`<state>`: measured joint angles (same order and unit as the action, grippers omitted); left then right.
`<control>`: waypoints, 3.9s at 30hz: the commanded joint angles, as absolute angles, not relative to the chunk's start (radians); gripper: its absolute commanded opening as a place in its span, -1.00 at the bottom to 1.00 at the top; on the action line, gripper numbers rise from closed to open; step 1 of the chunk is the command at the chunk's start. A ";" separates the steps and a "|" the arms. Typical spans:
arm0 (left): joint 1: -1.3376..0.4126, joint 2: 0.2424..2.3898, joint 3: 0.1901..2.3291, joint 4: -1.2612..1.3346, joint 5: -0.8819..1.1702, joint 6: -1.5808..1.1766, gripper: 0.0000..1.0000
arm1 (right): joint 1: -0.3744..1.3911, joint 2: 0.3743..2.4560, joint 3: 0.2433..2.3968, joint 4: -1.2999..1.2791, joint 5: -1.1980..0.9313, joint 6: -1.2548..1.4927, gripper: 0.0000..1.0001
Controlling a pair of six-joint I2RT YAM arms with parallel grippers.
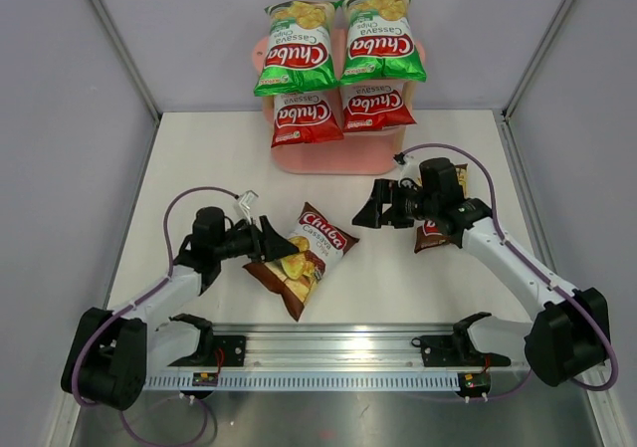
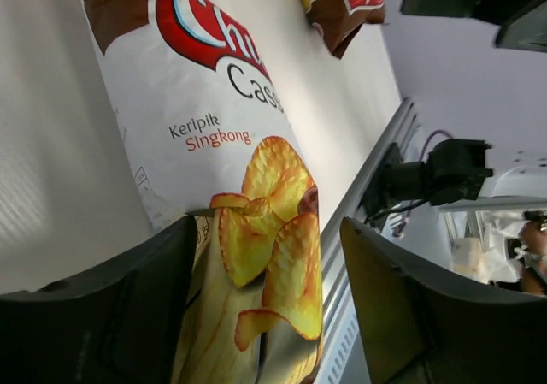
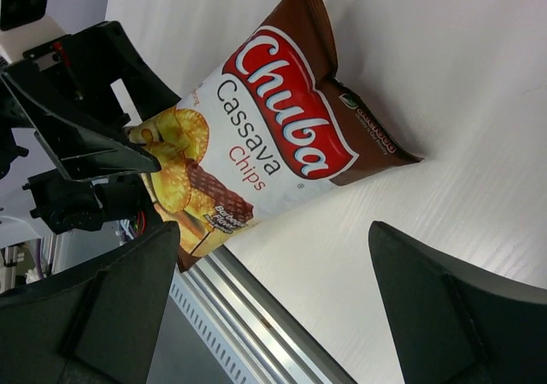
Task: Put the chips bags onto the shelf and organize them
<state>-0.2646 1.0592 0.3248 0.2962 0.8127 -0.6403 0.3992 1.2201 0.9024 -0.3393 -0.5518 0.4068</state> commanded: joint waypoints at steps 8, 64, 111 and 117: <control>-0.345 1.166 0.529 -0.190 0.543 -0.468 0.98 | 0.397 1.101 0.885 -0.362 -0.618 0.367 0.99; -0.678 1.118 0.502 0.660 1.155 -0.486 -0.51 | 0.491 0.870 1.041 -0.678 -0.823 0.141 0.99; -0.649 1.014 0.629 0.062 0.589 -0.275 0.98 | 0.627 0.976 1.045 -0.612 -0.534 0.189 -1.00; -0.634 0.973 0.666 -0.066 0.407 -0.287 0.98 | 0.611 0.980 1.032 -0.554 -0.515 0.244 -1.00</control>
<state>-0.6678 0.9985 0.6048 0.0196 0.6586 -0.2798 0.6167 0.9913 1.0069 -0.6071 -0.5262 0.1780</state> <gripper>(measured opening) 0.994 0.159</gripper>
